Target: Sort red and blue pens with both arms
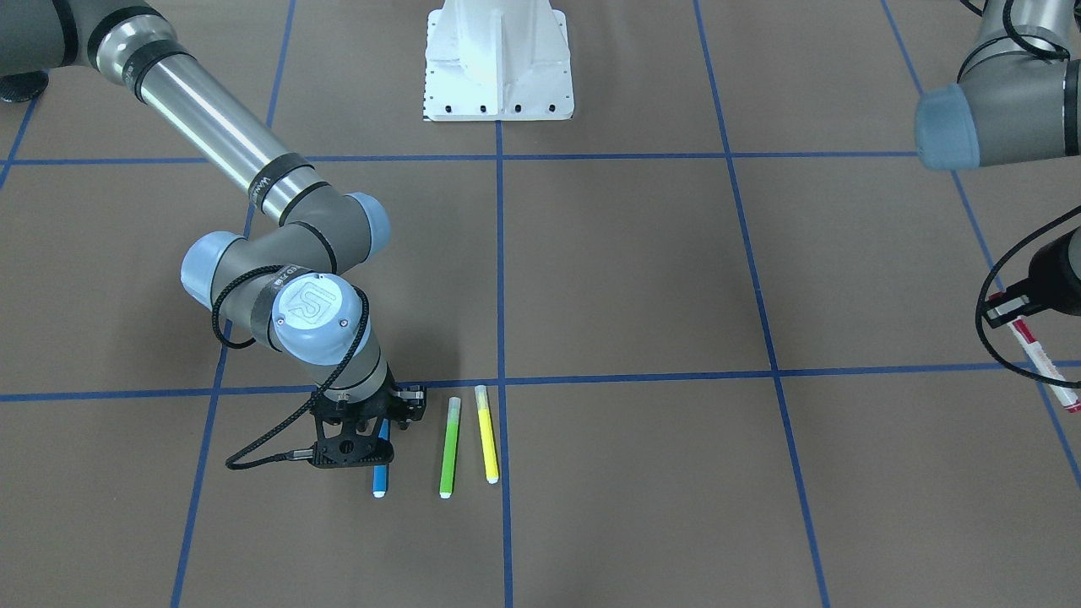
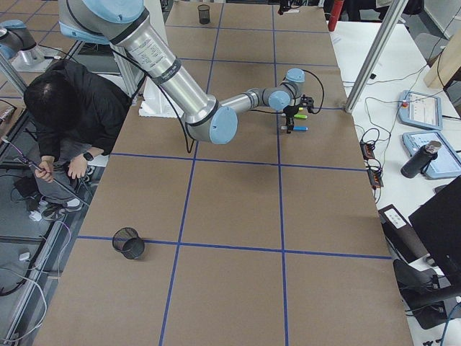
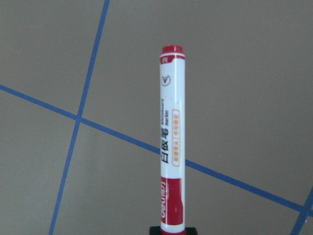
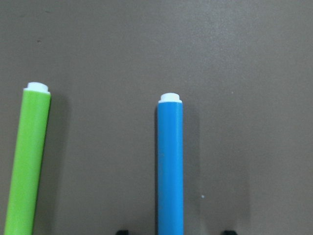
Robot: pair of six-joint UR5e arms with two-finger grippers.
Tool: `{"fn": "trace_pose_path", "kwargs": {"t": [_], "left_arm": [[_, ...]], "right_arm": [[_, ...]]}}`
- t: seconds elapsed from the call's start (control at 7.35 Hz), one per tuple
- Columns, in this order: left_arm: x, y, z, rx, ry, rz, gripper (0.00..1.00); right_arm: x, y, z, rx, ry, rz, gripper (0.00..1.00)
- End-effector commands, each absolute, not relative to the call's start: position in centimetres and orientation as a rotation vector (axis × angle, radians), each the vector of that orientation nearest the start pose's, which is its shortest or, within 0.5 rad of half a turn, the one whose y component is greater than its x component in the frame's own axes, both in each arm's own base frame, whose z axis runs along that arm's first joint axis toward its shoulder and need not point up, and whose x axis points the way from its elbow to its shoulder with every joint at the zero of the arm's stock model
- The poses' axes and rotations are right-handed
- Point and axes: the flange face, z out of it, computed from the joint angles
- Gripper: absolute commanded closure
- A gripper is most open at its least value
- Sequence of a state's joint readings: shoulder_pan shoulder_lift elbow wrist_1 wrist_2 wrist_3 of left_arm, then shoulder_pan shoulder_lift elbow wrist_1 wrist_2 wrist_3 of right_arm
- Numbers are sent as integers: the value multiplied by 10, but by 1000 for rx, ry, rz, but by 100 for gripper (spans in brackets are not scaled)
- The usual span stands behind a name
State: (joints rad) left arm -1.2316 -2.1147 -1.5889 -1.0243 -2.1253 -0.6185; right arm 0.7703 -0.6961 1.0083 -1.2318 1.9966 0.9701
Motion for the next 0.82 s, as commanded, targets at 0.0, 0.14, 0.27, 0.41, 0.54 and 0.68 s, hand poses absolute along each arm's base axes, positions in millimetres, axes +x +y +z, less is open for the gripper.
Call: {"fn": "trace_pose_path", "kwargs": {"t": [0.0, 0.14, 0.27, 0.41, 0.54, 0.68], "left_arm": [[140, -639, 401, -245, 500, -270, 100], [140, -639, 401, -245, 500, -270, 100], [140, -639, 401, -245, 500, -270, 100], [140, -639, 400, -244, 501, -269, 100], [139, -640, 400, -243, 502, -269, 100], [135, -633, 404, -242, 502, -272, 100]], "right_arm": [[-531, -648, 326, 90, -757, 27, 74], [-529, -650, 324, 93, -760, 26, 99], [-525, -651, 322, 98, -765, 22, 100], [-522, -653, 317, 105, -772, 24, 100], [-512, -657, 308, 111, -788, 26, 100], [-502, -661, 303, 112, -794, 31, 100]]}}
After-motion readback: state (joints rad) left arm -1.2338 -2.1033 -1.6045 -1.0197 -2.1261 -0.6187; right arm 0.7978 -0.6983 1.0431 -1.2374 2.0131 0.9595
